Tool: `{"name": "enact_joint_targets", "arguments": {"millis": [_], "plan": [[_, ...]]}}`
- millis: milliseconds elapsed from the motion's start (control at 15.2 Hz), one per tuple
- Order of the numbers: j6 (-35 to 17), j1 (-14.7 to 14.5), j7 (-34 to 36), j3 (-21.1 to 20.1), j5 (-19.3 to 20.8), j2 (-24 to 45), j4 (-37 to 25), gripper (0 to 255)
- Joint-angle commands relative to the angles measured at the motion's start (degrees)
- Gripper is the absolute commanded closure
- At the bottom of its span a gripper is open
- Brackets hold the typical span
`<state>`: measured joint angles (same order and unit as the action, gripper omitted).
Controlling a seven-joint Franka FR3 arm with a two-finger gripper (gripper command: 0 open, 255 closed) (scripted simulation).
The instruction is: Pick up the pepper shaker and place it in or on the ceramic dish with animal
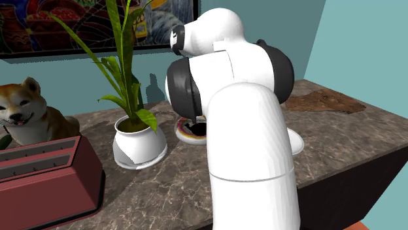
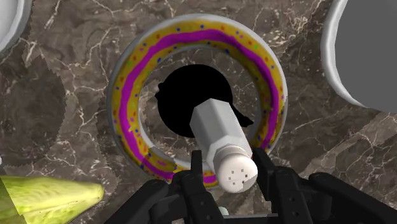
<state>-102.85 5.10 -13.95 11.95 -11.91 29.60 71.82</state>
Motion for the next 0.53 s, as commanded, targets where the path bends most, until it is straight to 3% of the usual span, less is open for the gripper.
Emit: {"name": "enact_joint_targets", "arguments": {"millis": [0,462], "plan": [[-1.3,-0.1,-0.2,0.0,-0.1,0.1,1.2,255],[-6.4,-0.4,-0.9,-0.2,-0.4,0.5,5.9,255]]}}
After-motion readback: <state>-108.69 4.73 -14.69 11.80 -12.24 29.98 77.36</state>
